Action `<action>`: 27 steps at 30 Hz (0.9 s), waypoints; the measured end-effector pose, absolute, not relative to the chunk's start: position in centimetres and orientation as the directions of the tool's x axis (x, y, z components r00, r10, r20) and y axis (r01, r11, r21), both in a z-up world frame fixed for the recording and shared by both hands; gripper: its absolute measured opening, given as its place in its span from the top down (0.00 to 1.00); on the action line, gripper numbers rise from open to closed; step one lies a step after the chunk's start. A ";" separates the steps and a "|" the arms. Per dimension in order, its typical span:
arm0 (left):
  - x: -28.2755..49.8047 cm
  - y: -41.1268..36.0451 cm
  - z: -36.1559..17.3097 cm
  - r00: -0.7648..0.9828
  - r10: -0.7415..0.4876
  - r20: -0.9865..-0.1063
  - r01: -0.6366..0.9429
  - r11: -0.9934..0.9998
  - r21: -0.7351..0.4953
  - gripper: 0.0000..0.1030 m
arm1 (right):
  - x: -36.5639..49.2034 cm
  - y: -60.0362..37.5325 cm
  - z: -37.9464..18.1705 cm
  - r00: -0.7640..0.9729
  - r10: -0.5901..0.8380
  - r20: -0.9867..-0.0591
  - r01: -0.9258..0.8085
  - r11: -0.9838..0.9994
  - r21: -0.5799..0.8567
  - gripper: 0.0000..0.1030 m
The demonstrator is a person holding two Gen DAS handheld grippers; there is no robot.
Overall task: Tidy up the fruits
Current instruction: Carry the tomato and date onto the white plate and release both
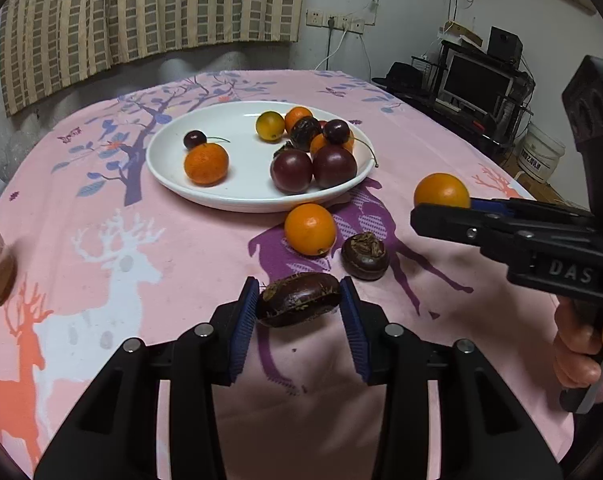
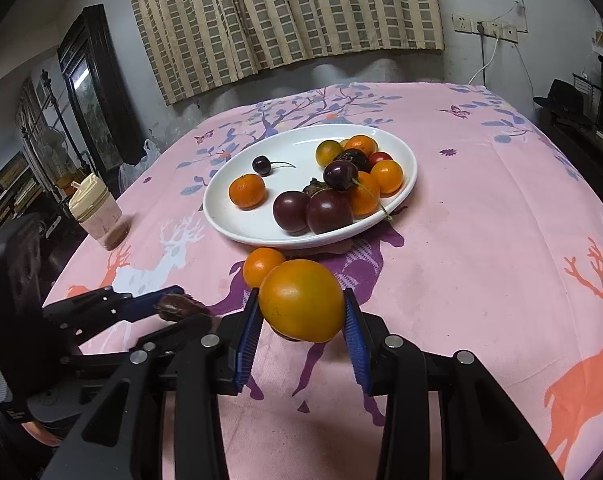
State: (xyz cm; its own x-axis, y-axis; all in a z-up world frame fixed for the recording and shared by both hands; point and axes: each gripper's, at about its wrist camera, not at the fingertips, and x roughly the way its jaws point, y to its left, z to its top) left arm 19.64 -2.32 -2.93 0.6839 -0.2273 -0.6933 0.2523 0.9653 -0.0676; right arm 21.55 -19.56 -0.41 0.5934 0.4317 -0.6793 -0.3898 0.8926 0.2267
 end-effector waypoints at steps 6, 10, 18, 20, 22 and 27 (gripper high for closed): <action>22.4 0.2 -0.2 0.753 -0.182 -0.632 0.208 0.978 -0.034 0.61 | 23.2 -17.4 0.9 0.650 0.426 -0.630 -0.417 0.892 0.173 0.61; 27.4 1.6 1.4 0.795 -0.139 -0.590 0.134 0.990 -0.052 0.61 | 26.8 -17.1 2.3 0.712 0.397 -0.579 -0.362 0.914 0.181 0.61; 34.5 1.1 1.0 0.799 -0.058 -0.598 0.052 0.998 -0.026 0.61 | 33.5 -16.2 2.0 0.753 0.344 -0.561 -0.309 0.937 0.161 0.61; 35.4 0.9 0.7 0.794 -0.053 -0.605 0.051 0.998 -0.021 0.61 | 34.5 -15.8 1.6 0.747 0.343 -0.570 -0.309 0.938 0.159 0.61; 36.3 0.8 0.2 0.783 -0.048 -0.620 0.048 0.999 -0.018 0.60 | 35.2 -15.5 1.2 0.736 0.349 -0.580 -0.315 0.935 0.163 0.60; 35.5 0.7 0.6 0.809 0.028 -0.587 -0.010 0.999 0.033 0.26 | 33.9 -15.7 2.2 0.749 0.375 -0.546 -0.341 0.925 0.168 0.49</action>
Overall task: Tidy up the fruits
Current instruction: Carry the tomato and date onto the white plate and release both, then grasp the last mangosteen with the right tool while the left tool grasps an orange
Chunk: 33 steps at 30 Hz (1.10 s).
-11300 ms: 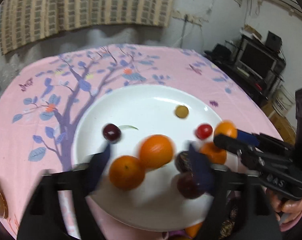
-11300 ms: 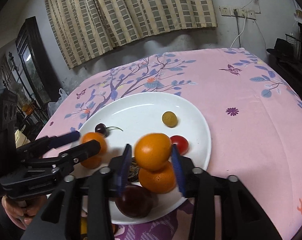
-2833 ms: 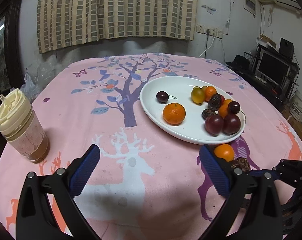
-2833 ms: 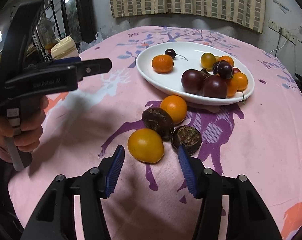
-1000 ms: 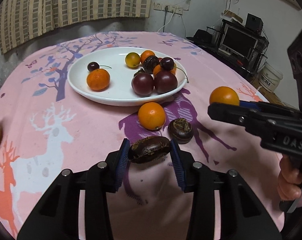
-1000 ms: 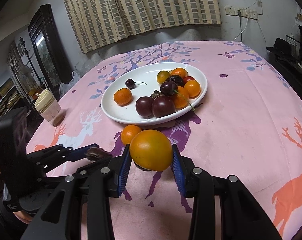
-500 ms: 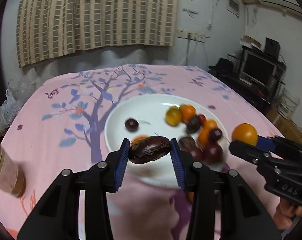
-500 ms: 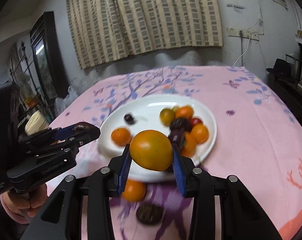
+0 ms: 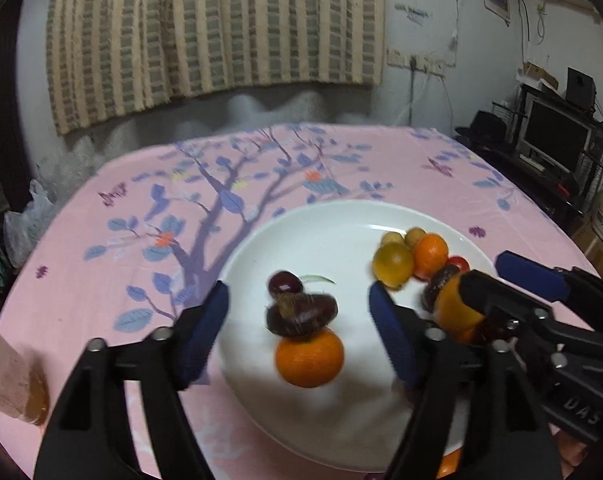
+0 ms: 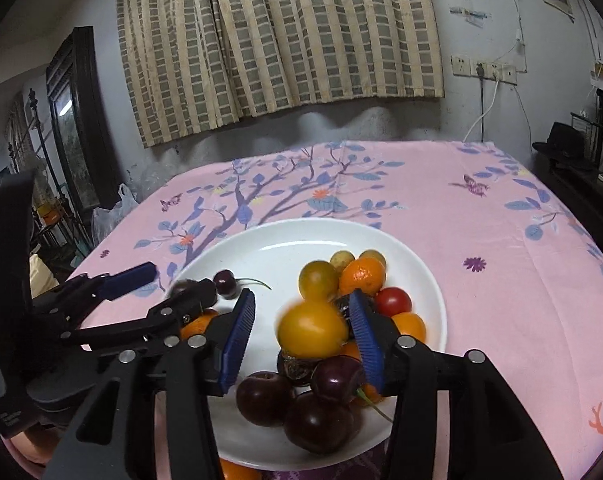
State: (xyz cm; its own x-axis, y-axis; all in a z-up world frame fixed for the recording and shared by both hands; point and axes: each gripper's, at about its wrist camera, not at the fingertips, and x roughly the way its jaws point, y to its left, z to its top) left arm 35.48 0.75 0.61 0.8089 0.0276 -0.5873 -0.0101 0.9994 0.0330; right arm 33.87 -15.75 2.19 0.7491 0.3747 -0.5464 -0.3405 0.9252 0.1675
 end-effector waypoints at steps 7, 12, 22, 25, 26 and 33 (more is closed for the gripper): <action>31.7 1.5 2.5 0.835 0.031 -0.550 -0.020 0.999 0.025 0.05 | 30.0 -17.0 3.1 0.749 0.404 -0.526 -0.372 0.912 0.171 0.42; 28.7 2.3 1.5 0.824 0.051 -0.565 -0.031 0.998 0.045 0.05 | 26.5 -18.2 1.6 0.700 0.414 -0.582 -0.393 0.904 0.169 0.40; 25.3 4.8 -1.7 0.768 0.076 -0.636 -0.078 0.997 0.025 0.05 | 23.4 -16.2 -3.1 0.553 0.347 -0.757 -0.453 0.888 0.076 0.38; 25.2 5.2 -1.9 0.761 0.070 -0.645 -0.084 0.996 0.008 0.05 | 23.3 -15.5 -3.7 0.548 0.316 -0.774 -0.466 0.884 0.031 0.38; 25.1 5.3 -1.9 0.760 0.067 -0.647 -0.085 0.996 0.003 0.05 | 23.3 -15.5 -3.7 0.545 0.315 -0.777 -0.468 0.883 0.030 0.40; 25.1 5.1 -2.0 0.757 0.061 -0.650 -0.079 0.997 0.001 0.05 | 23.7 -15.0 -4.2 0.534 0.293 -0.793 -0.474 0.880 0.006 0.52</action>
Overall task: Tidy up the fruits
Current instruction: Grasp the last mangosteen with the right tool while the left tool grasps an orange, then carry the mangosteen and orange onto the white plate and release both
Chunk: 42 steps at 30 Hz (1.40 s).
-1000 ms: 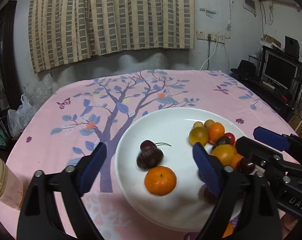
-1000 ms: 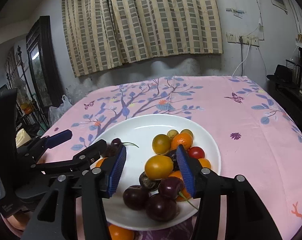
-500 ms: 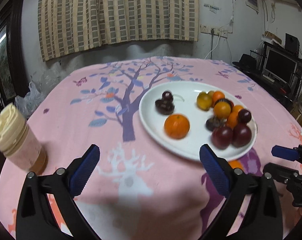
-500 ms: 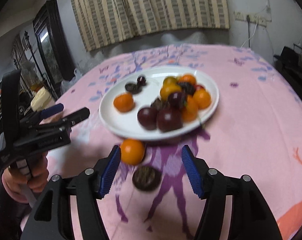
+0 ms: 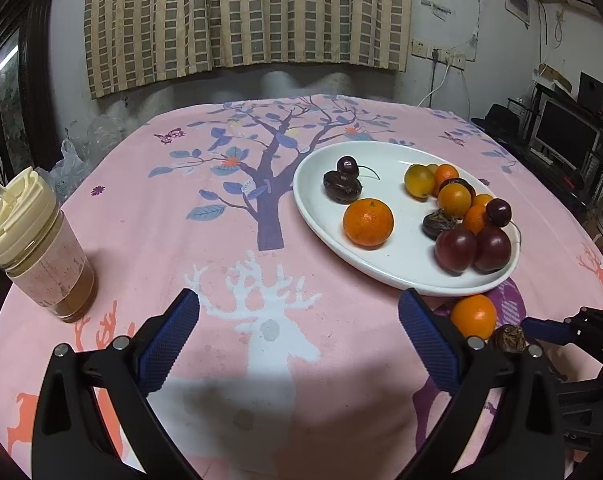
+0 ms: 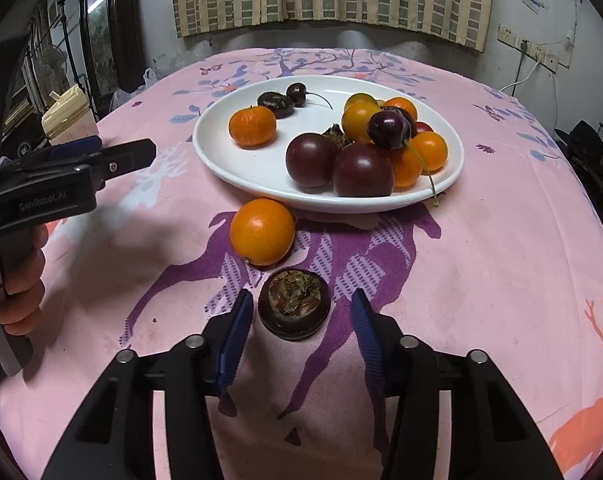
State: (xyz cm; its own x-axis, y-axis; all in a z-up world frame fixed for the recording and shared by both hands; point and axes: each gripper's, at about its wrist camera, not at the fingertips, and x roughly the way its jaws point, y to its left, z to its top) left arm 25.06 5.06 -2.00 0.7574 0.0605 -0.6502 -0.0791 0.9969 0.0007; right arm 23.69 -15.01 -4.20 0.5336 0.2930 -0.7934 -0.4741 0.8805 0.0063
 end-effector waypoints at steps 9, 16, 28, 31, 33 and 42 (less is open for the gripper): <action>25.0 4.8 -2.0 0.757 0.065 -0.650 -0.077 0.997 0.011 0.05 | 23.6 -14.4 -4.5 0.535 0.280 -0.797 -0.489 0.872 -0.022 0.56; 25.0 4.7 -2.0 0.754 0.055 -0.654 -0.070 0.998 0.003 0.05 | 23.7 -15.4 -3.8 0.536 0.308 -0.786 -0.466 0.884 0.029 0.63; 25.5 -2.5 -4.3 0.668 -0.180 -0.722 0.196 0.979 -0.063 0.25 | 25.0 -20.8 -1.3 0.615 0.326 -0.717 -0.276 0.942 0.192 0.63; 26.5 -4.0 -4.8 0.643 -0.186 -0.743 0.201 0.977 -0.071 0.27 | 25.1 -20.9 -1.4 0.611 0.326 -0.721 -0.270 0.943 0.197 0.63; 27.1 -4.9 -5.1 0.642 -0.174 -0.747 0.204 0.978 -0.052 0.28 | 25.1 -20.9 -1.4 0.611 0.330 -0.720 -0.272 0.941 0.201 0.63; 28.2 -6.1 -6.1 0.600 -0.184 -0.778 0.222 0.973 -0.059 0.63 | 25.0 -20.7 -1.3 0.616 0.326 -0.717 -0.278 0.942 0.190 0.63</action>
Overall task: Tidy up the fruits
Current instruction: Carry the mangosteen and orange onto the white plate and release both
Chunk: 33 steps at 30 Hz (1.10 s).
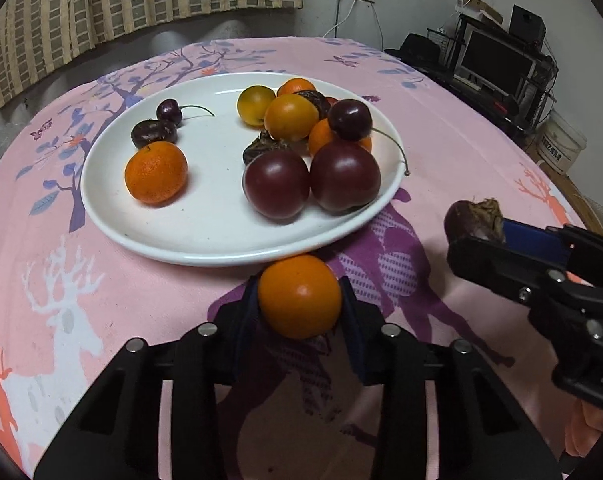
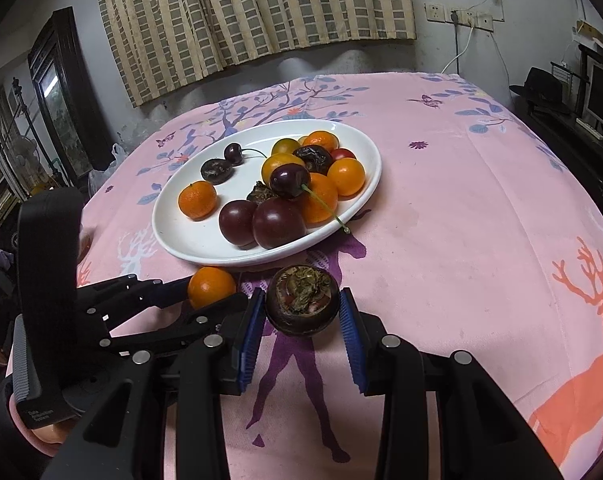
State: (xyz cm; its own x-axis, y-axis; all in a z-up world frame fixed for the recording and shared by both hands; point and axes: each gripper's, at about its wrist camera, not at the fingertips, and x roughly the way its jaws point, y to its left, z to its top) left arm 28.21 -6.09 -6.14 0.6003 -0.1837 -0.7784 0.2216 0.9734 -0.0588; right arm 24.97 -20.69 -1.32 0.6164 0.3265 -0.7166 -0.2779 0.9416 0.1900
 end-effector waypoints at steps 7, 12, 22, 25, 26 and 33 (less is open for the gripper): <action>25.8 -5.5 -5.3 0.618 -0.175 -0.767 0.230 0.972 -0.037 0.63 | 24.5 -20.3 -1.5 0.619 0.322 -0.716 -0.296 0.940 0.168 0.63; 23.8 -3.9 -3.2 0.651 -0.199 -0.732 0.248 0.968 -0.042 0.63 | 23.7 -20.0 -0.5 0.597 0.467 -0.652 -0.378 0.881 0.285 0.63; 30.5 -0.3 1.6 0.765 -0.160 -0.623 0.136 0.987 -0.087 0.64 | 30.4 -18.2 3.6 0.736 0.425 -0.526 -0.333 0.905 0.264 0.63; 33.8 0.8 1.3 0.764 -0.152 -0.627 0.090 0.987 -0.130 0.64 | 33.2 -17.3 2.9 0.740 0.397 -0.544 -0.308 0.918 0.250 0.63; 34.6 1.1 1.1 0.762 -0.150 -0.630 0.080 0.987 -0.137 0.64 | 34.0 -17.1 2.6 0.734 0.395 -0.552 -0.308 0.918 0.249 0.63; 37.4 1.4 0.0 0.759 -0.095 -0.644 0.030 0.993 -0.112 0.60 | 36.0 -15.9 1.6 0.729 0.379 -0.570 -0.316 0.925 0.211 0.51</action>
